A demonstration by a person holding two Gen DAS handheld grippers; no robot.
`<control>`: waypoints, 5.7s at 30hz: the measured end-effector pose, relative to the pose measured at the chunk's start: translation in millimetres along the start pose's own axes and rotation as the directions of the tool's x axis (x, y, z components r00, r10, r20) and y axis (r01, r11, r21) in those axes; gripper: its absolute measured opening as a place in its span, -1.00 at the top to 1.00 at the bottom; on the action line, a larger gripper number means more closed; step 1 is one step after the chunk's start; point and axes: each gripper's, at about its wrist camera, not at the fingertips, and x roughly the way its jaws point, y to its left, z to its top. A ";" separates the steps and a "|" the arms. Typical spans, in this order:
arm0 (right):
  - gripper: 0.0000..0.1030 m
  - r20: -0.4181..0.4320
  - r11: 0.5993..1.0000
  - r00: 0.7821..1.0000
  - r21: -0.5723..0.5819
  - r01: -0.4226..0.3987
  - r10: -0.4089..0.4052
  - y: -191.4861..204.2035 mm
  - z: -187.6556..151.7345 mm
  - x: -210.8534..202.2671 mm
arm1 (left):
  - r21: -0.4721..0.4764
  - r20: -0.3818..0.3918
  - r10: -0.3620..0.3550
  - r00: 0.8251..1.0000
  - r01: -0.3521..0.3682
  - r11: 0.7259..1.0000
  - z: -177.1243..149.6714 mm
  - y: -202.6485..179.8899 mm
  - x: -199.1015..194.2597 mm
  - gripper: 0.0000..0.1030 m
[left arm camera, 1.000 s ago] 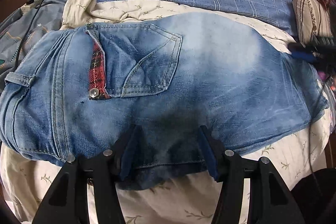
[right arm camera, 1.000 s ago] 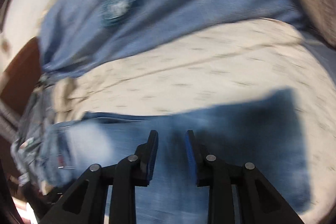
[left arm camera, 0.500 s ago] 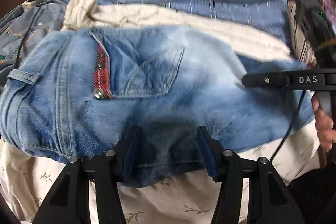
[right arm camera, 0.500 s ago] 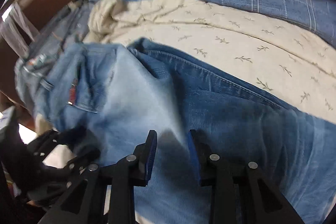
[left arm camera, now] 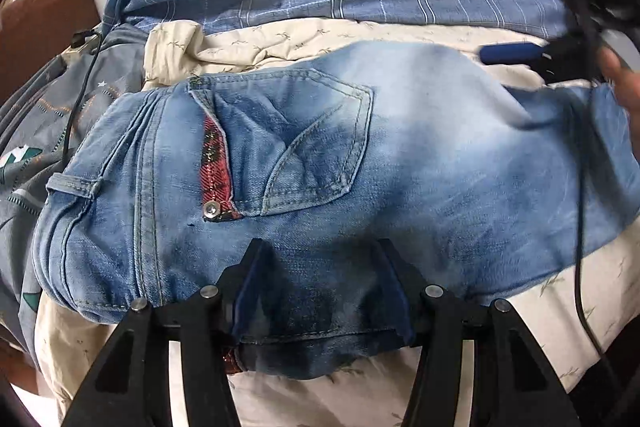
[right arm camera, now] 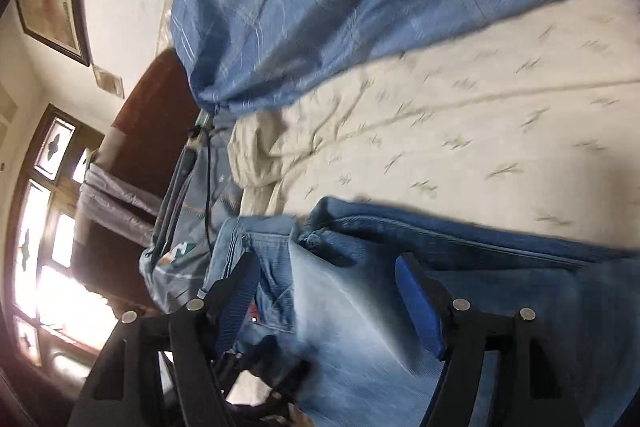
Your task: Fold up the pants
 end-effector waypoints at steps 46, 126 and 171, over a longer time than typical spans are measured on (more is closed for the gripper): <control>0.34 -0.215 0.981 0.974 -0.194 0.030 -0.072 25.6 -18.8 89.0 | 0.025 -0.028 -0.058 0.998 0.058 0.998 1.4 7.8 1.1 -0.10; 0.84 0.092 0.945 0.959 -0.166 0.282 -0.270 21.5 -20.7 16.3 | -0.158 0.048 0.185 0.981 -0.176 0.972 -1.1 67.5 -20.1 0.13; 0.60 0.165 0.812 0.799 0.023 0.583 -0.579 -52.5 -68.2 -105.5 | 0.010 0.003 -0.012 1.000 0.012 1.000 14.8 -27.3 -0.4 -0.04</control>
